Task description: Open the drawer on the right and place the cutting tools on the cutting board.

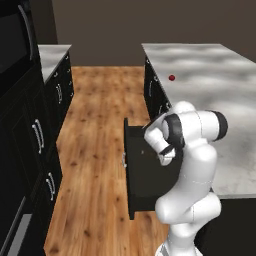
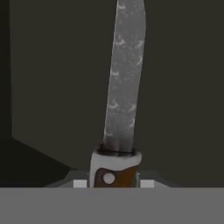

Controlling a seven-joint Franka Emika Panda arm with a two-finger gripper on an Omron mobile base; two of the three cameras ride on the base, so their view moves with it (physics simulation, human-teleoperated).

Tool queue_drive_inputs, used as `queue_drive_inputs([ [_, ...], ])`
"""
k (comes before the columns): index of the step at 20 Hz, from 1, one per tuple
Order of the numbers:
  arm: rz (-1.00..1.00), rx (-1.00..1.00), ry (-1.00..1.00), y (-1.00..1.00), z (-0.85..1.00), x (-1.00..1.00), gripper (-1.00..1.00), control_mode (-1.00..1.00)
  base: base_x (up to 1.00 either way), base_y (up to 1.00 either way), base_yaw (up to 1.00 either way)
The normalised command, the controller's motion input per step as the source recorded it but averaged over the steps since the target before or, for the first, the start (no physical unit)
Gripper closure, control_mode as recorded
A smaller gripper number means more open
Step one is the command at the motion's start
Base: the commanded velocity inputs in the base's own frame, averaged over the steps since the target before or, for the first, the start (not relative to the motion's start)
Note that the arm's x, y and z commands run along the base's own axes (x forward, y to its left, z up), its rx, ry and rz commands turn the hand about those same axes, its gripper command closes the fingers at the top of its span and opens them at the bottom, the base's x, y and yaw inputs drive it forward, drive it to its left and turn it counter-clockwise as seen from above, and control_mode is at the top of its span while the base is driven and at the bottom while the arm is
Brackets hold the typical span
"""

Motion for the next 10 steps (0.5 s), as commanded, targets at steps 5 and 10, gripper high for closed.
queue_drive_inputs([
  [5, -0.09, -0.01, -0.02, -0.01, 1.0, -0.06, 1.0, -1.0, 0.0, 0.0, 0.0],
  [10, -0.06, -0.13, 0.13, 0.03, 1.0, -0.01, 1.0, -1.0, 0.0, 0.0, 0.0],
])
